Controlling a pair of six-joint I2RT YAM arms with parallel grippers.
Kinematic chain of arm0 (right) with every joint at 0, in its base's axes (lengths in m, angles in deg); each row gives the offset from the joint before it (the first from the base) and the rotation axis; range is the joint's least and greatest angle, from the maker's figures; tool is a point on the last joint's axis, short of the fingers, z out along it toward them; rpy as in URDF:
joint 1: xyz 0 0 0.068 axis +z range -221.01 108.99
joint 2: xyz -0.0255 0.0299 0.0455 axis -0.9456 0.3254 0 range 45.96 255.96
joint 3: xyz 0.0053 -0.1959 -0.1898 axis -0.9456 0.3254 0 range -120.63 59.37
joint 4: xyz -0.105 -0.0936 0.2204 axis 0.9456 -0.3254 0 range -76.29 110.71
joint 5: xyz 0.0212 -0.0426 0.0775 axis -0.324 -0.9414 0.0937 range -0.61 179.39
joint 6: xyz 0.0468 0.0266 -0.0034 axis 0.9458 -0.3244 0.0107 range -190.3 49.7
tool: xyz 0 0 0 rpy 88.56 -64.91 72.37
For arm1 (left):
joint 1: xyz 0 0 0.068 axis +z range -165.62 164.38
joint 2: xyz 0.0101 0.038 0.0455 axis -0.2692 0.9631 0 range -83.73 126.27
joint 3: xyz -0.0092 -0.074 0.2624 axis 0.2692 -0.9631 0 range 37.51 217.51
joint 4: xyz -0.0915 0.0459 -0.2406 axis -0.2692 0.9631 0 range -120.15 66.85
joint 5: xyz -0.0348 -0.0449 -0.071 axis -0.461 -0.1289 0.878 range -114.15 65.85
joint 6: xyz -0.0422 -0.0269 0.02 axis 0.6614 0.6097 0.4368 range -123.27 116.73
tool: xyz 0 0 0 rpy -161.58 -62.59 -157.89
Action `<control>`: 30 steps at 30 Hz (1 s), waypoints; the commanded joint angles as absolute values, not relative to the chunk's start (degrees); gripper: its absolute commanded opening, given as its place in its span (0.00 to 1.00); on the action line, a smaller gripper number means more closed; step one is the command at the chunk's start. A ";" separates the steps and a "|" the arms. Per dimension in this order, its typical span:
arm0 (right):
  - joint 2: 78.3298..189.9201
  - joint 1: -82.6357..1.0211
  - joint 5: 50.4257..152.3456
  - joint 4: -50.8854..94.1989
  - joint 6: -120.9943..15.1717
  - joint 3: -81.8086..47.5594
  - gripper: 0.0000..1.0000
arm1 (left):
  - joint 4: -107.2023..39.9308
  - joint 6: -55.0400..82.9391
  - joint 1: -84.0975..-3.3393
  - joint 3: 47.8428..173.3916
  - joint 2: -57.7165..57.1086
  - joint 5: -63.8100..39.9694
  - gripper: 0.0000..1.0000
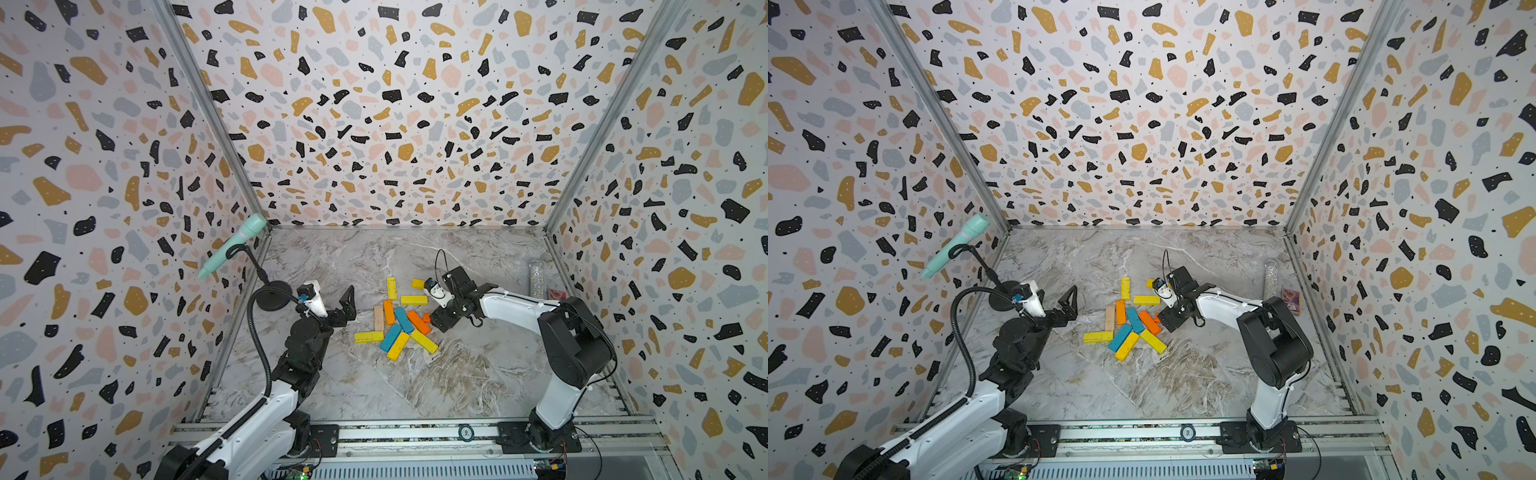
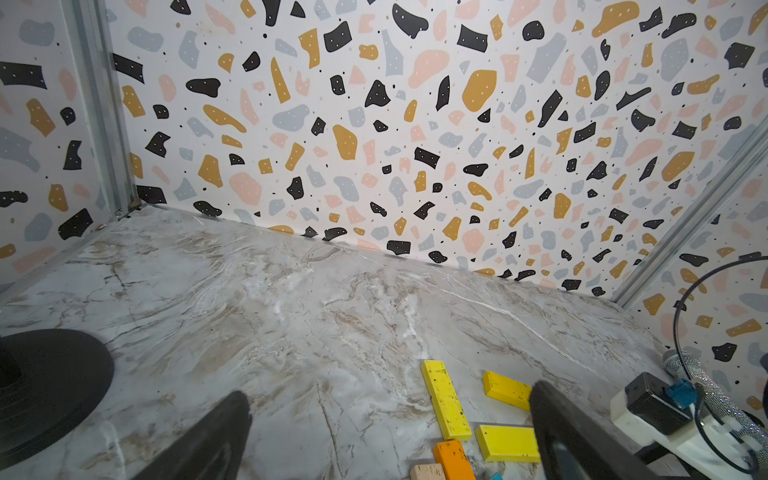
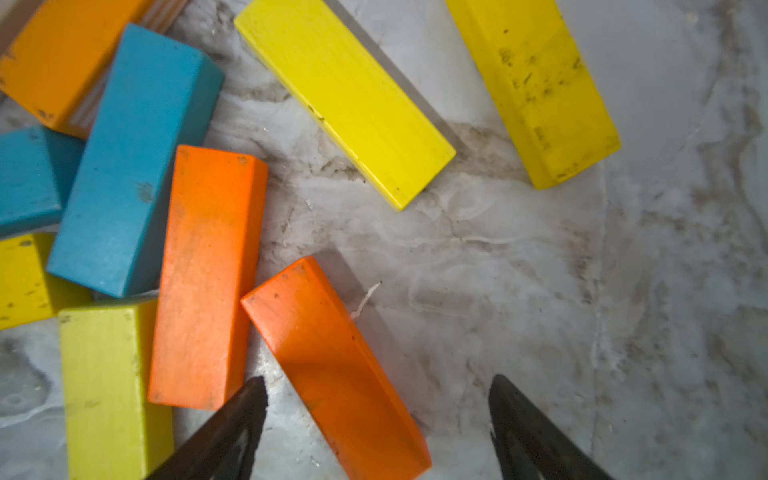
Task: Assemble the number 6 with building blocks
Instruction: Move the building block to the center of the board.
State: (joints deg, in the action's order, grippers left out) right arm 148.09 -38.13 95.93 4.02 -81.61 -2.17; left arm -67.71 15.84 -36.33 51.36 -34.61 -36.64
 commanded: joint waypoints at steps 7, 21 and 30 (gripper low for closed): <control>152.16 -38.02 97.87 0.94 -83.42 -4.94 0.73 | -68.59 16.42 -36.56 51.14 -35.29 -37.48 1.00; 147.92 -44.63 104.61 4.66 -75.54 -1.63 0.30 | -68.52 16.86 -36.56 51.21 -34.83 -37.38 0.99; 147.79 -50.64 101.65 2.37 -78.60 -4.67 0.10 | -68.96 17.12 -36.59 51.74 -32.58 -36.58 0.99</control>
State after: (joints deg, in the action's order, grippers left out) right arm 148.94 -49.91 102.69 4.24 -77.06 -1.76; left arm -67.47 16.98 -36.33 51.36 -33.06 -36.92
